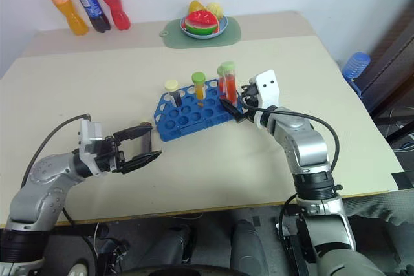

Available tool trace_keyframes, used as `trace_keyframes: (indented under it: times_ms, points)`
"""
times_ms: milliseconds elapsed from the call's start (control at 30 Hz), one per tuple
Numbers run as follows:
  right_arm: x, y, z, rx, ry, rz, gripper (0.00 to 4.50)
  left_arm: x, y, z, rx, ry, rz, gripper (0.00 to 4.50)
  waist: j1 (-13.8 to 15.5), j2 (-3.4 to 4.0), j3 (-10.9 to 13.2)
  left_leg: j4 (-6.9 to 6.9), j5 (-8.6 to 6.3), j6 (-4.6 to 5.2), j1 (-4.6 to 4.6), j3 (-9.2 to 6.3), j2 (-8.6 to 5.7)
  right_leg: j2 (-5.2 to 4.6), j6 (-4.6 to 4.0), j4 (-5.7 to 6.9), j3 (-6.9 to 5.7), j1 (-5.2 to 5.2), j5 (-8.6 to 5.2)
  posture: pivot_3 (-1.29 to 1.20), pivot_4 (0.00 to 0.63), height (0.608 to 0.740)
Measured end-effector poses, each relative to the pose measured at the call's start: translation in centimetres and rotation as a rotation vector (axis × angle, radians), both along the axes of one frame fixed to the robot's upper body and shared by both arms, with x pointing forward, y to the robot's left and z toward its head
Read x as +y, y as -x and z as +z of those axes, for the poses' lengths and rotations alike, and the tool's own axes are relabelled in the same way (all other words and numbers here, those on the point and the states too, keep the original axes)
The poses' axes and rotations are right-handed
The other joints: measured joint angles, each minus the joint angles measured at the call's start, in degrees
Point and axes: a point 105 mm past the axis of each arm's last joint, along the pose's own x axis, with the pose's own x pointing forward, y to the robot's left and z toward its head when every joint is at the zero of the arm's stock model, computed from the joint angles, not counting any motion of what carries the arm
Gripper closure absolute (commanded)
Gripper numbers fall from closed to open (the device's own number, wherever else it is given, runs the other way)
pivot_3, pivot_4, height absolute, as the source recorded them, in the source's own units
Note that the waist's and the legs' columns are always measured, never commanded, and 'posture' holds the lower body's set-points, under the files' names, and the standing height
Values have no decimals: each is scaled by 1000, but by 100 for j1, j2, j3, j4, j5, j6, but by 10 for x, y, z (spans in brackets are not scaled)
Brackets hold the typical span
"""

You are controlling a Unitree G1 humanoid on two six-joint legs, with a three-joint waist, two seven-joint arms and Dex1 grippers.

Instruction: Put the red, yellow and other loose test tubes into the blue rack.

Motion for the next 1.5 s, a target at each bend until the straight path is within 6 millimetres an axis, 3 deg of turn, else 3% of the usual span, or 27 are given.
trace_keyframes:
  times_ms: [33, 167, 633, 800, 1167, 1200, 1267, 1500]
  points:
    - [0, -1, -1, 3, 1, 4, 773, 0, 0, 1, -2, 2, -4, 668, 0, 0, 0, 0, 0, 0, 0, 0, 0, 0, 0, 0, 0, 0, 0, 0, 150, 740]
    - [1, -5, 1, -6, 10, 13, 2749, 4, 0, 3, -9, -8, -2, 668, -2, 0, 0, 0, 0, 0, -4, 0, 0, 0, 0, 0, 0, -5, 0, 0, 150, 740]
    - [4, -6, 10, -88, 49, 34, 2749, 3, 0, 3, -13, 13, 7, 668, -1, 0, 0, 0, 0, -1, -6, 0, 0, 0, 0, 0, 0, -6, 0, 0, 150, 740]
    - [-2, -2, -4, -61, 51, 8, 2749, 3, -1, 2, -12, 16, 12, 668, 1, 0, 0, 2, 0, -1, -6, 0, 0, 0, 0, 0, 0, -6, 0, 0, 150, 740]
    - [0, -14, 0, -81, 93, -2, 2749, 3, -4, 0, -1, 20, 12, 668, -5, 0, 0, 2, 1, -2, -6, 1, 0, 0, 0, 1, 0, -8, 1, 0, 150, 740]
    - [0, -15, -1, -79, 94, -2, 3264, 3, -4, 0, -1, 20, 13, 668, -6, 0, 0, 2, 1, -2, -6, 1, 0, 0, 0, 1, 0, -8, 1, 0, 150, 740]
    - [1, -17, -1, -81, 91, 4, 3687, 3, -4, 0, -4, 20, 18, 668, -11, 0, 0, 1, 1, -2, -6, 1, 0, 0, 0, 2, 0, -8, 1, 0, 150, 740]
    - [1, -19, 0, -82, 88, 3, 3713, 5, -3, -3, 6, 20, 34, 668, -7, 0, 0, 1, 1, -2, -6, 1, 0, 0, 0, 2, 0, -8, 1, 0, 150, 740]
